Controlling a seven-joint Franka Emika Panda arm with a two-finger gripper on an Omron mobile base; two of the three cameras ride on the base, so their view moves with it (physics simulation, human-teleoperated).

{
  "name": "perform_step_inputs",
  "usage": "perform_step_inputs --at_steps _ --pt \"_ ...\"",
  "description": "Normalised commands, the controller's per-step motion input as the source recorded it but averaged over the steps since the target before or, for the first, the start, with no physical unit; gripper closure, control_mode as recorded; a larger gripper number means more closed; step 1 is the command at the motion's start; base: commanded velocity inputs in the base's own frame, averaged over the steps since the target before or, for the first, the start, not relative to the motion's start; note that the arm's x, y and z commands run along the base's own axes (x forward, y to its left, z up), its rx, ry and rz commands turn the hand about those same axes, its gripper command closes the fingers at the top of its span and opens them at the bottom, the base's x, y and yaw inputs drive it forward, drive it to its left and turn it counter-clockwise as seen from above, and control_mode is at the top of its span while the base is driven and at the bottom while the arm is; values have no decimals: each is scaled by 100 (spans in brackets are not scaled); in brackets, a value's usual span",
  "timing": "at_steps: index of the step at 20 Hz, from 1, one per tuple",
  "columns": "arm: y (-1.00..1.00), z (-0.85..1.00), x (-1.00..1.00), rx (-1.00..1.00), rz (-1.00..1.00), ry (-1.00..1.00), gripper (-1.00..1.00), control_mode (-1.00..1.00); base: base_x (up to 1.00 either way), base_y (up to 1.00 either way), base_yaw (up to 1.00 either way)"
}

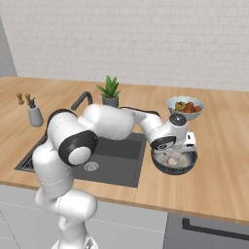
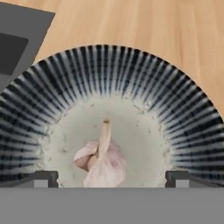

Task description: Pick the garlic from the sink and place it in the bowl. Then pick the bowl and place it in the microwave. Then close the microwave door and press the start button.

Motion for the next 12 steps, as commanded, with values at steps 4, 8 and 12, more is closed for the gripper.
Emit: perform_step_inputs --at_steps 4,8,12 --pt "46 66 -21 0 0 -3 -100 -100 0 0 0" --pt "84 30 -16 0 -4 2 -100 -100 0 0 0" --pt "41 0 -2 -2 -4 17 -100 -100 0 0 0"
